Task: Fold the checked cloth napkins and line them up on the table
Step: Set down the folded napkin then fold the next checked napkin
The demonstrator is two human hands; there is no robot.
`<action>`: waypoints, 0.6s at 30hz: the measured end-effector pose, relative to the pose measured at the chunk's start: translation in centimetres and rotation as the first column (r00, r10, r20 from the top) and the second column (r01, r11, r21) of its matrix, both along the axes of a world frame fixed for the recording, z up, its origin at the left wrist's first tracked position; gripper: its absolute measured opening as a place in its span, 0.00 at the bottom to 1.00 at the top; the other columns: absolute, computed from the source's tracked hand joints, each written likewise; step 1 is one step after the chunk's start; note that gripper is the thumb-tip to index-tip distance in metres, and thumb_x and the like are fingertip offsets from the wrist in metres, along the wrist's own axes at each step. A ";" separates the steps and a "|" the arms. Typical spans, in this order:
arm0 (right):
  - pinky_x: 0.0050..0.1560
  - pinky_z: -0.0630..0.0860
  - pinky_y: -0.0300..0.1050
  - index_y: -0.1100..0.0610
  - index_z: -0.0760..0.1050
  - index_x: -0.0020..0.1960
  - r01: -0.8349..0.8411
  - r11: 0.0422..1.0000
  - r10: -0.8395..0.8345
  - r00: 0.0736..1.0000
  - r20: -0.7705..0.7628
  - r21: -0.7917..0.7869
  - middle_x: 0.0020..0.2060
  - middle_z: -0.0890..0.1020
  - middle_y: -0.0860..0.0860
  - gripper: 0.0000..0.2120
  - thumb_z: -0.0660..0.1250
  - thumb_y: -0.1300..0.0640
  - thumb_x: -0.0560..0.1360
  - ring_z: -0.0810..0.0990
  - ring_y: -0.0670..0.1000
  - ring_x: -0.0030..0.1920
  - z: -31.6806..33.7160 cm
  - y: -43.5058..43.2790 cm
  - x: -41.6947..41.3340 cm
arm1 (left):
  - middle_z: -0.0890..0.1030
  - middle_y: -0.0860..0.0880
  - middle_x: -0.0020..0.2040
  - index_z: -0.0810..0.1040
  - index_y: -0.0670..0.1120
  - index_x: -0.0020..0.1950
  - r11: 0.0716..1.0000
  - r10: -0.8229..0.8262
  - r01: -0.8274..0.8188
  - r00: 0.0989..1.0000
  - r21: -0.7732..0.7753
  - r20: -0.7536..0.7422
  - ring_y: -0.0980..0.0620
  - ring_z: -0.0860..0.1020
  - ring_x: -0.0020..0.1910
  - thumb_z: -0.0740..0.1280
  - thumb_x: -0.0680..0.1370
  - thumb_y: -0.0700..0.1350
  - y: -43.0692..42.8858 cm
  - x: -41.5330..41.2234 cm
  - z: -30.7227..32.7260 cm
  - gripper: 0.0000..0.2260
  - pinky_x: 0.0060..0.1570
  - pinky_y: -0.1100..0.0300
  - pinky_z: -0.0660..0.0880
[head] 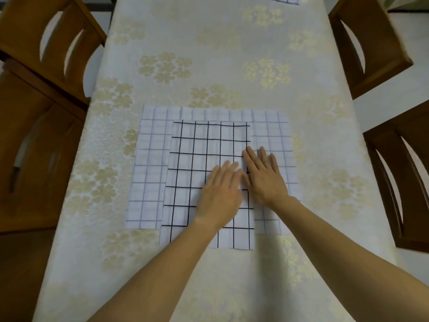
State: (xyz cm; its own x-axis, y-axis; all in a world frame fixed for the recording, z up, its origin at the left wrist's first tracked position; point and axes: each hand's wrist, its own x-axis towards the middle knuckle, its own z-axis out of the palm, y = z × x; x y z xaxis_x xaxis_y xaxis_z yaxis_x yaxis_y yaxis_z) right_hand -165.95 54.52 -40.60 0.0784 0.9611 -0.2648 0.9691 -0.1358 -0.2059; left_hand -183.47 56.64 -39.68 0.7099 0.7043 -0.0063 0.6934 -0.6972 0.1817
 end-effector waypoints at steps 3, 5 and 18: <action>0.79 0.35 0.57 0.54 0.45 0.83 -0.024 1.000 0.025 0.999 0.026 -0.010 0.82 0.46 0.49 0.36 0.37 0.40 0.79 0.38 0.58 0.81 0.0 0.7 0.6 | 0.55 0.46 0.83 0.53 0.44 0.83 0.993 -0.007 0.001 0.999 -0.120 -0.049 0.45 0.49 0.83 0.53 0.84 0.60 -1.4 1.3 -1.4 0.32 0.80 0.46 0.50; 0.79 0.35 0.57 0.53 0.46 0.83 -0.026 1.000 0.025 0.998 0.050 0.001 0.82 0.47 0.48 0.30 0.43 0.44 0.84 0.39 0.58 0.81 -0.1 1.8 1.5 | 0.47 0.47 0.84 0.47 0.46 0.84 0.989 0.016 -0.029 0.996 -0.142 -0.093 0.46 0.43 0.83 0.49 0.83 0.66 -1.6 0.9 -2.2 0.36 0.81 0.46 0.46; 0.78 0.39 0.61 0.47 0.44 0.83 0.100 0.994 -0.094 0.991 0.100 -0.048 0.82 0.41 0.56 0.30 0.45 0.38 0.84 0.39 0.61 0.81 0.7 8.3 4.7 | 0.36 0.49 0.83 0.39 0.59 0.83 0.980 -0.033 -0.001 0.985 -0.201 -0.167 0.45 0.32 0.80 0.47 0.73 0.80 -1.2 1.0 -2.4 0.46 0.79 0.41 0.37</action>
State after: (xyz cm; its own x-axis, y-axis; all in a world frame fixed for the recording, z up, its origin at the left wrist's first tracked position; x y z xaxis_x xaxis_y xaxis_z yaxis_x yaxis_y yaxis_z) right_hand -161.26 62.84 -39.90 0.1984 0.9325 -0.3018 0.9659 -0.2384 -0.1014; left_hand -182.47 55.46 -42.07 0.6975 0.6653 -0.2663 0.7151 -0.6699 0.1995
